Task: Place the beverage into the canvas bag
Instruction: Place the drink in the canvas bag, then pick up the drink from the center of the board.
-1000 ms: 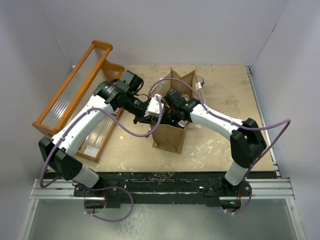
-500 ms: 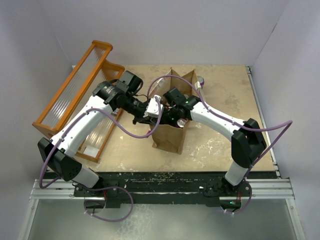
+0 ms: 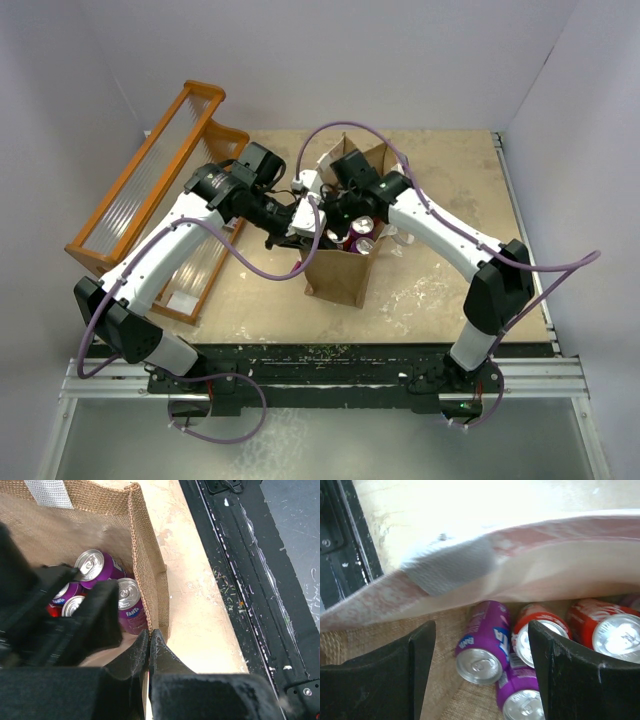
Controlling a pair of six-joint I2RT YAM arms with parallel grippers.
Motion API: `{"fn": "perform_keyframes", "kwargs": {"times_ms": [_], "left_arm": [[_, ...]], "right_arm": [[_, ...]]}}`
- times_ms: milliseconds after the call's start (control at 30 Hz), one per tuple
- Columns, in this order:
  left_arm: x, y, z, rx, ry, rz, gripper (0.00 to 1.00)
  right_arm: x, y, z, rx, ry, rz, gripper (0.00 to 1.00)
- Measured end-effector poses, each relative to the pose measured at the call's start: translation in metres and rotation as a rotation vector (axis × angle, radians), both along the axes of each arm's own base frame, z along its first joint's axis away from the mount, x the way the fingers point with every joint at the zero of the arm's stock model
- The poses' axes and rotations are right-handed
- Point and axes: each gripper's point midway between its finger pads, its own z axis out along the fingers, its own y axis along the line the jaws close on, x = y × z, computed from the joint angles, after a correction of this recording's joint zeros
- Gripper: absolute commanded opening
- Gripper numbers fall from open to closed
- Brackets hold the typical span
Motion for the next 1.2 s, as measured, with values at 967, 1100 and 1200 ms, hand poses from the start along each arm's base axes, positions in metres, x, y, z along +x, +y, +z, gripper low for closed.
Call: {"fn": "perform_keyframes", "kwargs": {"times_ms": [967, 1100, 1200], "left_arm": [[0.0, -0.004, 0.001, -0.023, 0.002, -0.008, 0.0], [0.0, -0.004, 0.001, -0.023, 0.002, -0.008, 0.0], [0.0, -0.004, 0.001, -0.023, 0.003, -0.008, 0.0]], "right_arm": [[0.167, -0.203, 0.17, 0.106, -0.431, -0.784, 0.83], [0.215, -0.217, 0.131, 0.056, -0.365, -0.895, 0.85], [0.24, -0.223, 0.094, 0.008, -0.308, -0.945, 0.89]]}}
